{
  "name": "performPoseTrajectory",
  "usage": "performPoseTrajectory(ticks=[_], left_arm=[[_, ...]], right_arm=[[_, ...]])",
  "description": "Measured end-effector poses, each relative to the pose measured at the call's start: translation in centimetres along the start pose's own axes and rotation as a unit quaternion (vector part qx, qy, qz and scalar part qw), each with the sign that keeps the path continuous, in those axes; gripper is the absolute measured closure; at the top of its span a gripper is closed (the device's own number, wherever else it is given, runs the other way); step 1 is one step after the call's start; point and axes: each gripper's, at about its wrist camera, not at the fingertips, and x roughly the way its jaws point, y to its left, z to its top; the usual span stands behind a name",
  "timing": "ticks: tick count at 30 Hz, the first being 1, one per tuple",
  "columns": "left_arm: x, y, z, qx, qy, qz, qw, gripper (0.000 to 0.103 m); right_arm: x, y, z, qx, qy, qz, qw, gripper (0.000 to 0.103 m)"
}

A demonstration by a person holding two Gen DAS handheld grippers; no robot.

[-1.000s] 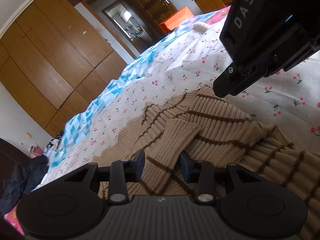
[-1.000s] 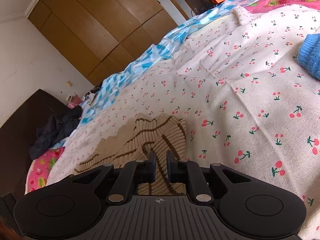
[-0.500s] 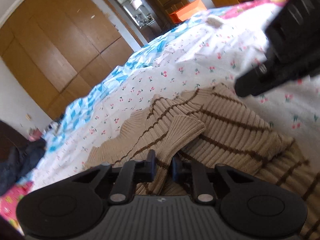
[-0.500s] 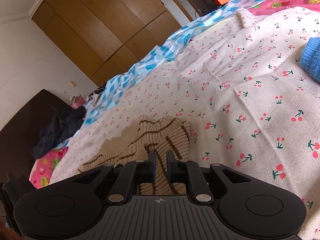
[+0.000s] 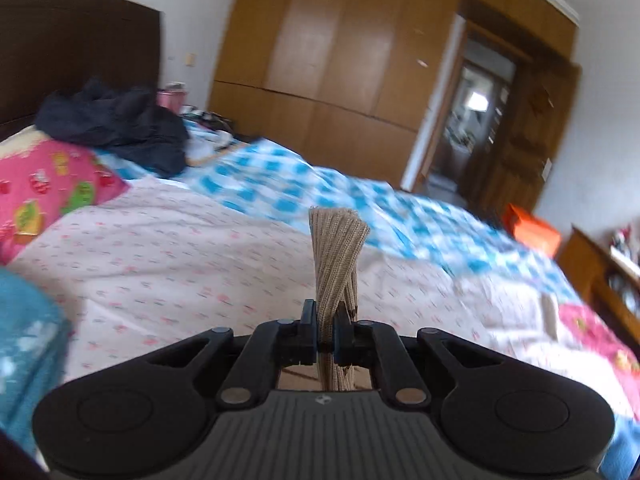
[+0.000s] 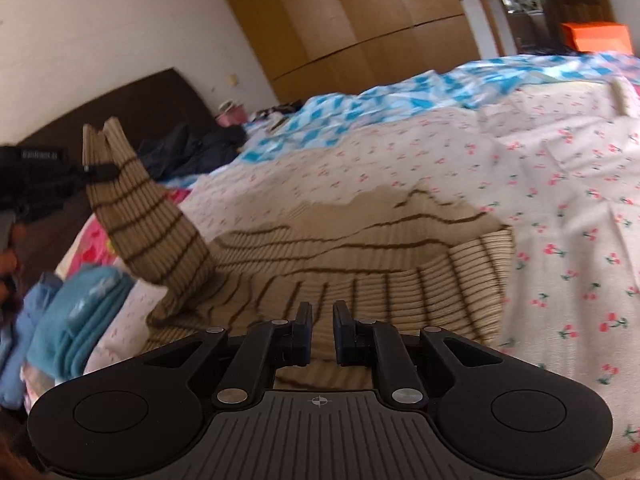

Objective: Fold small clothes
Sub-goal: 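Grasp a sleeve cuff with the left gripper and lift it up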

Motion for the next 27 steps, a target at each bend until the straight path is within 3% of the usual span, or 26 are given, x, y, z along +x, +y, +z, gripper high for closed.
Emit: performPoseTrajectory(ticks=[4, 7, 13, 15, 16, 17, 19, 27], left_arm=[[-1.7, 5.6, 1.5, -0.05, -0.024, 0.013, 0.9984, 0.088], [-2.7, 8.7, 1.8, -0.067, -0.044, 0.026, 0.9965, 0.089], [-3.6, 12.8, 2.1, -0.097, -0.063, 0.03, 0.9928, 0.089], [-3.6, 13.7, 2.2, -0.102, -0.065, 0.029, 0.9922, 0.089], [-3.6, 14.0, 2.2, -0.104, -0.065, 0.027, 0.992, 0.089], [-3.5, 14.2, 2.2, -0.104, -0.064, 0.025, 0.9922, 0.089], [-3.3, 14.2, 2.3, -0.1, -0.063, 0.019, 0.9928, 0.089], [-2.7, 13.6, 2.4, -0.101, -0.061, -0.006, 0.993, 0.089]], right_arm=[[2.9, 4.8, 0.3, -0.082, 0.029, 0.009, 0.996, 0.089], [5.5, 8.3, 0.9, -0.142, 0.042, 0.018, 0.989, 0.069], [11.4, 13.6, 1.0, -0.259, 0.069, 0.005, 0.964, 0.067], [13.5, 14.1, 0.5, -0.28, 0.087, -0.019, 0.956, 0.069], [14.6, 14.0, 0.4, -0.279, 0.098, -0.029, 0.955, 0.075], [15.2, 13.9, 0.4, -0.269, 0.103, -0.035, 0.957, 0.087], [15.2, 14.0, 0.8, -0.246, 0.099, -0.03, 0.964, 0.093], [15.0, 16.4, 0.3, -0.251, 0.08, 0.004, 0.965, 0.096]])
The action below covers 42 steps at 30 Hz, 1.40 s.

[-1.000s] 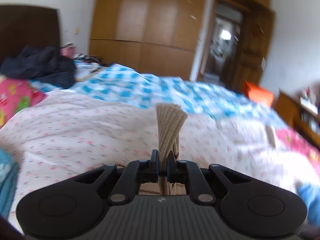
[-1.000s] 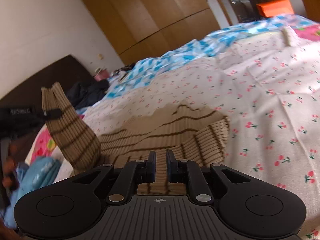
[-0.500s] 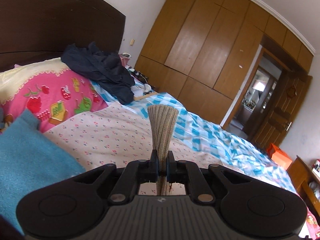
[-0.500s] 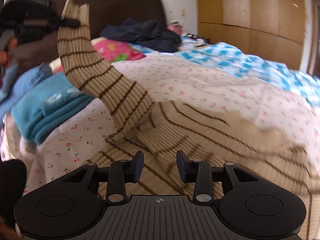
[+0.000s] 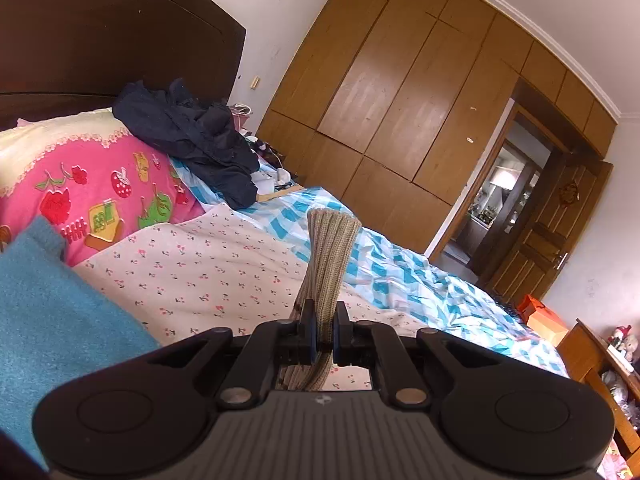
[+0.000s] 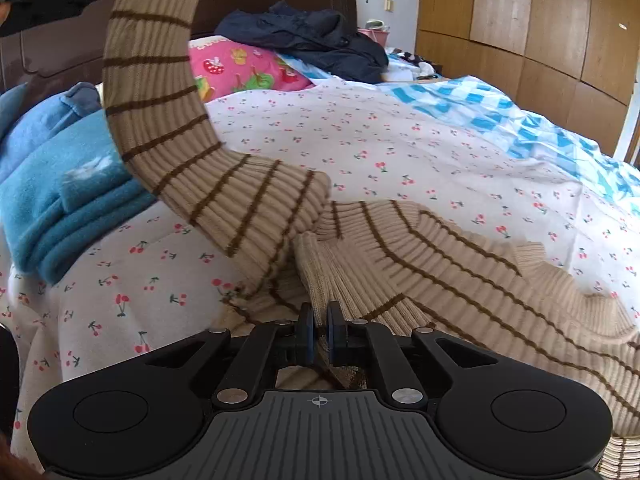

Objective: Fold small clothes
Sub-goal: 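Grasp a sleeve cuff with the left gripper and lift it up, then lay the held sleeve over the sweater body and open the left gripper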

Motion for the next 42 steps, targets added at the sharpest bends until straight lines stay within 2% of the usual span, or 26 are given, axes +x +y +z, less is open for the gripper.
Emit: performPoseTrajectory(ticks=[3, 6, 9, 16, 20, 24, 26, 30, 32, 34, 36, 39, 41, 42], left_arm=[[0.0, -0.6, 0.1, 0.001, 0.001, -0.009, 1.0, 0.089], [-0.2, -1.4, 0.8, 0.005, -0.004, -0.018, 0.9998, 0.089], [-0.6, -2.1, 1.6, 0.008, -0.011, -0.032, 0.9994, 0.089], [0.0, -3.6, 0.9, -0.003, 0.006, -0.076, 0.9971, 0.089], [0.3, -5.3, 0.9, -0.009, 0.012, -0.109, 0.9939, 0.089], [0.5, -8.5, 0.2, 0.005, 0.034, -0.161, 0.9863, 0.089], [1.2, -10.8, -1.1, 0.017, 0.055, -0.196, 0.9789, 0.089], [3.9, -16.3, -6.3, 0.063, 0.13, -0.266, 0.9531, 0.088], [5.5, -18.6, -9.7, 0.093, 0.187, -0.271, 0.9396, 0.084], [6.3, -19.4, -12.4, 0.106, 0.23, -0.262, 0.9314, 0.083], [6.1, -19.0, -13.6, 0.113, 0.245, -0.244, 0.9316, 0.082], [5.0, -17.4, -14.1, 0.126, 0.253, -0.21, 0.9359, 0.073], [4.2, -16.1, -14.3, 0.136, 0.256, -0.183, 0.9394, 0.071], [4.1, -15.3, -14.3, 0.138, 0.258, -0.169, 0.9413, 0.071]], right_arm=[[0.7, 0.6, 0.7, 0.005, -0.007, 0.004, 1.0, 0.096], [1.7, 0.8, 0.2, -0.021, 0.016, 0.003, 1.0, 0.095], [0.9, 0.7, -0.2, -0.021, 0.011, 0.009, 1.0, 0.092], [-3.6, -1.8, 0.9, 0.062, -0.031, 0.053, 0.996, 0.081], [-4.0, -2.5, 1.6, 0.088, -0.04, 0.052, 0.994, 0.079], [-5.9, -5.2, 0.8, 0.16, -0.057, 0.044, 0.984, 0.079], [-7.5, -7.0, -0.6, 0.195, -0.063, 0.026, 0.978, 0.079], [-10.6, -11.6, -4.8, 0.278, -0.064, -0.016, 0.958, 0.079], [-12.1, -13.8, -7.1, 0.317, -0.062, -0.041, 0.945, 0.076], [-13.3, -16.1, -9.5, 0.369, -0.06, -0.046, 0.926, 0.076], [-14.2, -17.9, -11.8, 0.424, -0.07, -0.028, 0.902, 0.075], [-14.8, -19.5, -14.1, 0.485, -0.092, 0.007, 0.869, 0.071], [-14.4, -19.8, -14.4, 0.506, -0.096, 0.034, 0.856, 0.07], [-14.1, -19.9, -14.3, 0.509, -0.093, 0.044, 0.855, 0.069]])
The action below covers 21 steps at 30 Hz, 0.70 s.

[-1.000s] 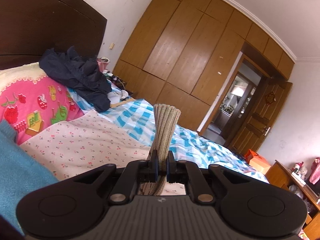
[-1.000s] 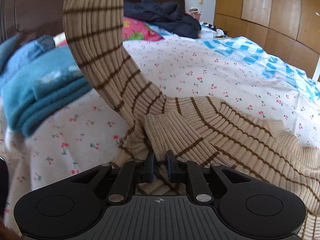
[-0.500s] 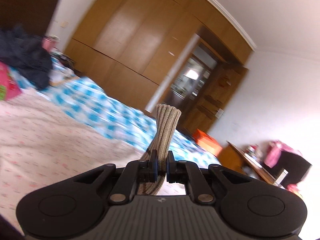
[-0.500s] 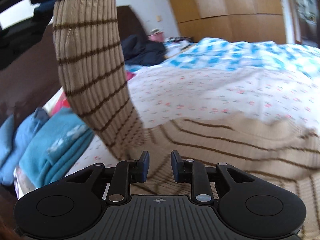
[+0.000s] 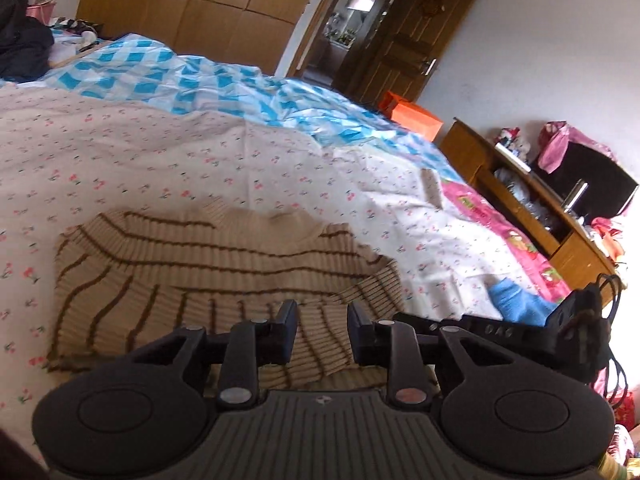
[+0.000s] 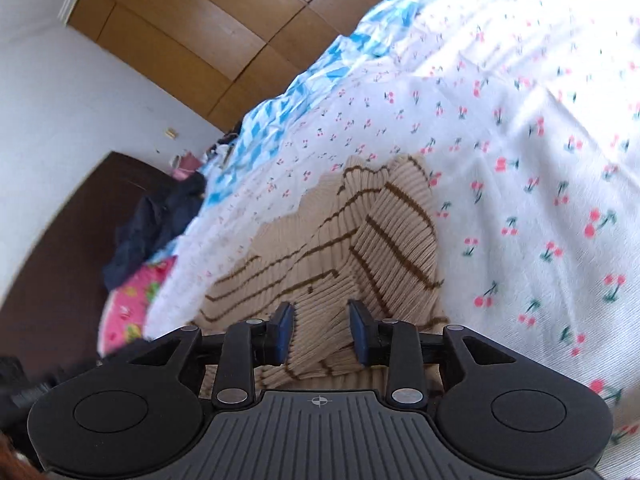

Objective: Fold small clothes

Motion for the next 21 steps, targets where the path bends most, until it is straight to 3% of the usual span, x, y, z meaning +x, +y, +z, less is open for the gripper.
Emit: performPoseTrajectory(ticks=[2, 5, 6, 8, 10, 14, 15, 17, 19, 21], left_arm=[[-0.4, 1.3, -0.8, -0.006, 0.004, 0.025, 0.9997, 0.07], [-0.8, 3.1, -1.8, -0.021, 0.006, 0.051, 0.9985, 0.07], [-0.9, 3.6, -2.0, -0.027, 0.004, 0.054, 0.9981, 0.07], [-1.0, 4.4, -2.0, -0.033, 0.0, 0.064, 0.9974, 0.07], [-1.2, 4.8, -1.6, -0.031, -0.01, 0.071, 0.997, 0.07], [-2.0, 4.7, -0.4, -0.012, -0.05, 0.08, 0.9955, 0.066], [-2.0, 4.8, -0.3, -0.005, -0.061, 0.087, 0.9943, 0.06], [-1.2, 5.3, -0.5, 0.018, -0.073, 0.119, 0.9901, 0.051], [0.0, 6.5, -1.3, 0.012, -0.047, 0.161, 0.9857, 0.053], [-0.2, 7.9, -2.2, -0.024, -0.033, 0.145, 0.9885, 0.052]], right_arm=[[1.0, 0.7, -0.1, -0.014, 0.014, -0.011, 1.0, 0.064], [2.7, 1.7, -0.4, -0.038, 0.028, -0.047, 0.998, 0.067], [3.0, 1.8, -0.4, -0.036, 0.032, -0.05, 0.998, 0.071], [3.4, 2.3, 0.0, -0.033, 0.036, -0.051, 0.998, 0.097], [2.7, 3.3, 0.7, -0.042, 0.014, -0.034, 0.998, 0.101], [-0.2, 5.9, 2.1, -0.079, -0.063, -0.009, 0.995, 0.101], [-0.5, 5.9, 2.3, -0.082, -0.071, -0.012, 0.994, 0.101], [0.2, 5.0, 2.2, -0.086, -0.062, -0.041, 0.994, 0.101], [1.5, 3.5, 1.8, -0.064, -0.025, -0.064, 0.996, 0.101], [1.7, 2.1, 0.7, -0.032, 0.004, -0.052, 0.998, 0.097]])
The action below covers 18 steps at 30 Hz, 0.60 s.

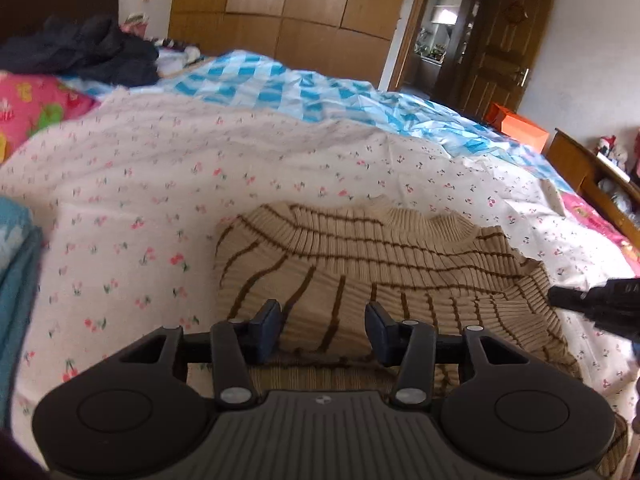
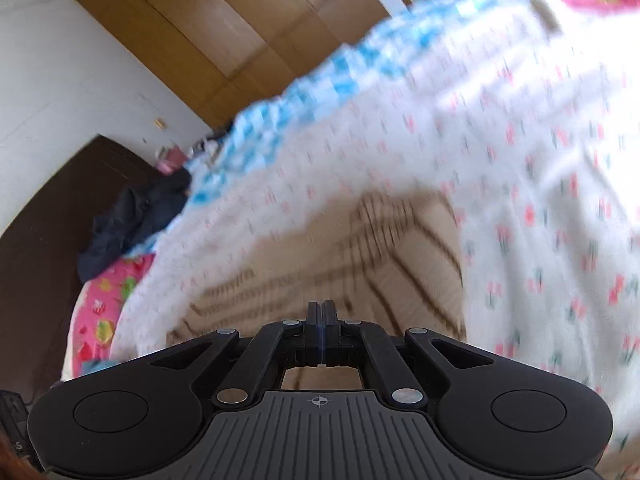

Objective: Fold small clothes

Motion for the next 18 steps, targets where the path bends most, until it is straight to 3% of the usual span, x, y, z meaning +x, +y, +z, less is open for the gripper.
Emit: performPoseTrajectory(ticks=[7, 13, 16, 18], left_arm=[[-0.4, 1.7, -2.3, 0.015, 0.025, 0.04, 0.9988, 0.052], [0.9, 1.6, -3.4, 0.022, 0.032, 0.054, 0.9978, 0.052], [0.8, 1.6, -3.4, 0.024, 0.027, 0.048, 0.9982, 0.052], [0.7, 1.8, -3.4, 0.019, 0.021, 0.046, 0.9985, 0.052]], right_arm=[[-0.6, -1.1, -1.3, 0.02, 0.005, -0.015, 1.0, 0.088], [0.2, -0.9, -1.3, 0.023, 0.024, -0.022, 0.999, 0.069], [1.4, -0.6, -1.3, 0.031, 0.023, -0.022, 0.999, 0.071], [1.6, 0.0, -1.0, 0.032, 0.019, -0.016, 0.999, 0.086]])
